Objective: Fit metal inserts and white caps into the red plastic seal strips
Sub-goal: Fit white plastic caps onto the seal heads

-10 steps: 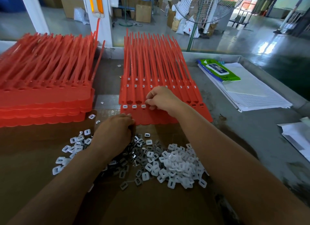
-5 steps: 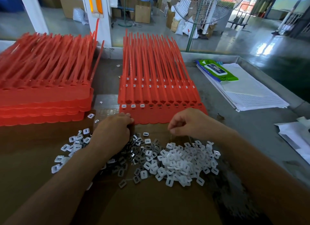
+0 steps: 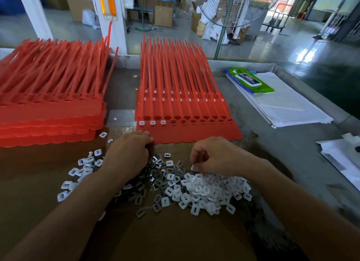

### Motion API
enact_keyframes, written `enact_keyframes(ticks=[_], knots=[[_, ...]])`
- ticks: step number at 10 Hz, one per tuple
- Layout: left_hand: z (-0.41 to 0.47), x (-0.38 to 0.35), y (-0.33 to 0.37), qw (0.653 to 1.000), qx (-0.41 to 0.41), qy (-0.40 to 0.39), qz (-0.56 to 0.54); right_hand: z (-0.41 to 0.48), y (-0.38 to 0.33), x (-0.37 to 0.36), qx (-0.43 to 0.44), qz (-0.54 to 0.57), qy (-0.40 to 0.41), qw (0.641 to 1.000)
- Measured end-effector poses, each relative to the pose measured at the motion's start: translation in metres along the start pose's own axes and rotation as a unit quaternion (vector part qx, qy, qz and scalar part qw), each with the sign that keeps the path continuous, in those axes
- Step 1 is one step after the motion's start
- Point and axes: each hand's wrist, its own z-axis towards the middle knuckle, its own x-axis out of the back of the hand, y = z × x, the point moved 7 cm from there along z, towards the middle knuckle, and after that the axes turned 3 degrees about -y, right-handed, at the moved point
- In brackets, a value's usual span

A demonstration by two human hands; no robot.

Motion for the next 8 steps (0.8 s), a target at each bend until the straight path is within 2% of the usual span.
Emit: enact_keyframes(ticks=[6, 8], knots=[[-0.001, 0.002, 0.0, 1.0, -0.005, 0.006, 0.001, -0.006, -0.003, 0.01, 0.002, 0.03, 0.032, 0.999], [-0.001, 0.001, 0.0, 1.0, -0.003, 0.004, 0.002, 0.015, -0.003, 0.023, -0.001, 0.056, 0.076, 0.996]])
